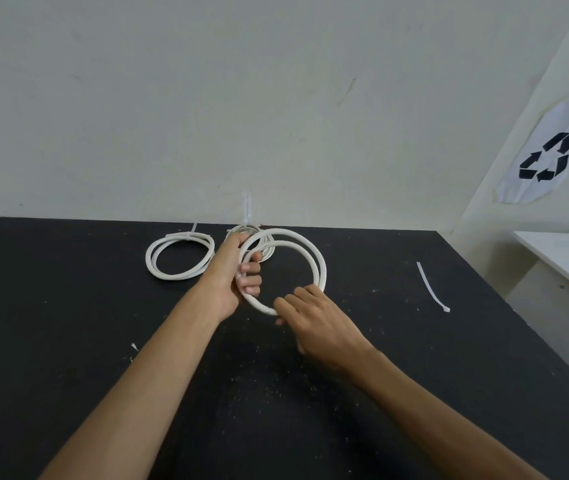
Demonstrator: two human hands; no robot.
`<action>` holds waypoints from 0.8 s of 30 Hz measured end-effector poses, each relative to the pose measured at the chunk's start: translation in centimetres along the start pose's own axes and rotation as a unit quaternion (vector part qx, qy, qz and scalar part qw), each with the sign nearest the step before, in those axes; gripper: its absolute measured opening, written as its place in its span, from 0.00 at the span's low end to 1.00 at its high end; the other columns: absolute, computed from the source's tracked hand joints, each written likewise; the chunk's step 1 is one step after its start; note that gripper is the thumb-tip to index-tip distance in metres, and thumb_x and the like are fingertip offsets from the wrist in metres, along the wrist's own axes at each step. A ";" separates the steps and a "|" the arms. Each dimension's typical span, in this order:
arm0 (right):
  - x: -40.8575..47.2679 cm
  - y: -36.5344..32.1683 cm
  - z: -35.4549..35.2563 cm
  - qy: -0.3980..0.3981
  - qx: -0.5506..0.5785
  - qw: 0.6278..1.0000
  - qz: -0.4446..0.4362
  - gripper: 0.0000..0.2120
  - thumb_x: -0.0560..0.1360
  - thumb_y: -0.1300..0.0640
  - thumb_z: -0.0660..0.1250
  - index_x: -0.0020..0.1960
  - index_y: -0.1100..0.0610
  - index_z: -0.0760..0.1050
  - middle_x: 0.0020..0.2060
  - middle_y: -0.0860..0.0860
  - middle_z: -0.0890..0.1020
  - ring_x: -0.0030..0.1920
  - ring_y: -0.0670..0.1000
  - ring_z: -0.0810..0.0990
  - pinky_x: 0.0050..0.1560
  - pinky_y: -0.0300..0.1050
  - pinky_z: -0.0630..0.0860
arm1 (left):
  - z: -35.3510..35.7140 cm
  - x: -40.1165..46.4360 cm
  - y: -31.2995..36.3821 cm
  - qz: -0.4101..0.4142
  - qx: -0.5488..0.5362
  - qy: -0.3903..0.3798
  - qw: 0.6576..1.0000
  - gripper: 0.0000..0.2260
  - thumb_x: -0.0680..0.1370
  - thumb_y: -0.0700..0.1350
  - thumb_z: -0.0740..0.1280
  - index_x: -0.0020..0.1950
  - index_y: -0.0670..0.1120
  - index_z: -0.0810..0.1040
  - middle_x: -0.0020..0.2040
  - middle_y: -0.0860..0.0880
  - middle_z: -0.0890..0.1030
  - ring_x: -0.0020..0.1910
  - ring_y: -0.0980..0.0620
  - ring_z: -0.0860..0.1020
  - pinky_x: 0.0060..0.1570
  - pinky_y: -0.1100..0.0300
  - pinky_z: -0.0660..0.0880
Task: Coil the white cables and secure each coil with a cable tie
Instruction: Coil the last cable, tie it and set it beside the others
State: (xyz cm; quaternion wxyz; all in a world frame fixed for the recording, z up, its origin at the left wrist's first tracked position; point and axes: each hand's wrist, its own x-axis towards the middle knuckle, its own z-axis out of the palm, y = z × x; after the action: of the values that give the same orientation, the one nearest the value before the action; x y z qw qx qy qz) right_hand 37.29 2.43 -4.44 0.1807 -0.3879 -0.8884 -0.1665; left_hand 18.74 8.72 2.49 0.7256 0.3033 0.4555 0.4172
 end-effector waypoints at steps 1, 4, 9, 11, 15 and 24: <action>0.0 0.2 0.0 0.002 0.004 1.000 -0.010 0.06 0.83 0.58 0.60 0.50 0.55 0.74 0.39 0.51 0.77 0.38 0.52 0.71 0.45 0.50 0.75 | 0.0 -0.1 0.2 -0.002 0.008 -0.001 1.000 0.22 0.84 0.58 0.61 0.33 0.48 0.70 0.26 0.54 0.59 0.20 0.55 0.56 0.22 0.61 0.55; 0.1 0.5 0.0 0.013 0.017 1.000 -0.016 0.08 0.85 0.59 0.59 0.53 0.58 0.77 0.42 0.53 0.80 0.42 0.54 0.76 0.51 0.53 0.78 | 0.6 -0.1 -0.1 0.038 0.011 0.057 0.998 0.23 0.84 0.57 0.64 0.32 0.50 0.66 0.26 0.54 0.58 0.21 0.55 0.54 0.21 0.62 0.52; -0.1 1.0 -0.5 0.042 -0.004 0.999 0.031 0.19 0.84 0.60 0.63 0.73 0.65 0.76 0.66 0.60 0.83 0.68 0.59 0.80 0.70 0.56 0.78 | 0.7 0.6 -1.1 0.097 -0.045 0.127 0.986 0.21 0.84 0.53 0.65 0.34 0.49 0.67 0.25 0.54 0.59 0.20 0.55 0.56 0.19 0.62 0.54; 0.0 0.6 -0.9 0.034 -0.031 0.999 0.016 0.21 0.84 0.58 0.63 0.74 0.65 0.76 0.68 0.59 0.83 0.67 0.58 0.80 0.65 0.54 0.80 | 0.7 0.4 -1.3 0.110 -0.027 0.145 0.983 0.19 0.83 0.54 0.66 0.35 0.48 0.69 0.26 0.53 0.60 0.22 0.54 0.56 0.20 0.62 0.55; 0.1 0.4 -1.7 0.036 -0.031 0.999 0.010 0.21 0.83 0.53 0.65 0.71 0.63 0.79 0.66 0.58 0.83 0.62 0.57 0.81 0.57 0.52 0.82 | 1.0 0.0 -1.0 0.128 0.042 0.159 0.978 0.18 0.80 0.55 0.68 0.37 0.47 0.70 0.28 0.52 0.61 0.23 0.54 0.57 0.21 0.61 0.55; -0.9 3.7 -3.4 0.022 0.015 0.999 -0.030 0.15 0.81 0.59 0.73 0.67 0.58 0.81 0.63 0.54 0.82 0.64 0.55 0.80 0.68 0.52 0.76 | -0.3 -0.7 0.7 0.103 0.115 0.084 0.984 0.20 0.82 0.55 0.65 0.32 0.51 0.65 0.26 0.54 0.59 0.21 0.55 0.55 0.20 0.63 0.53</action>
State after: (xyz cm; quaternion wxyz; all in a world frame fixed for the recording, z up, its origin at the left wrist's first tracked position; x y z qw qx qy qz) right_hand 41.32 2.80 -1.32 0.2008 -0.3550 -0.8976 -0.1674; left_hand 18.05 8.47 3.26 0.5983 0.3944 0.5260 0.4581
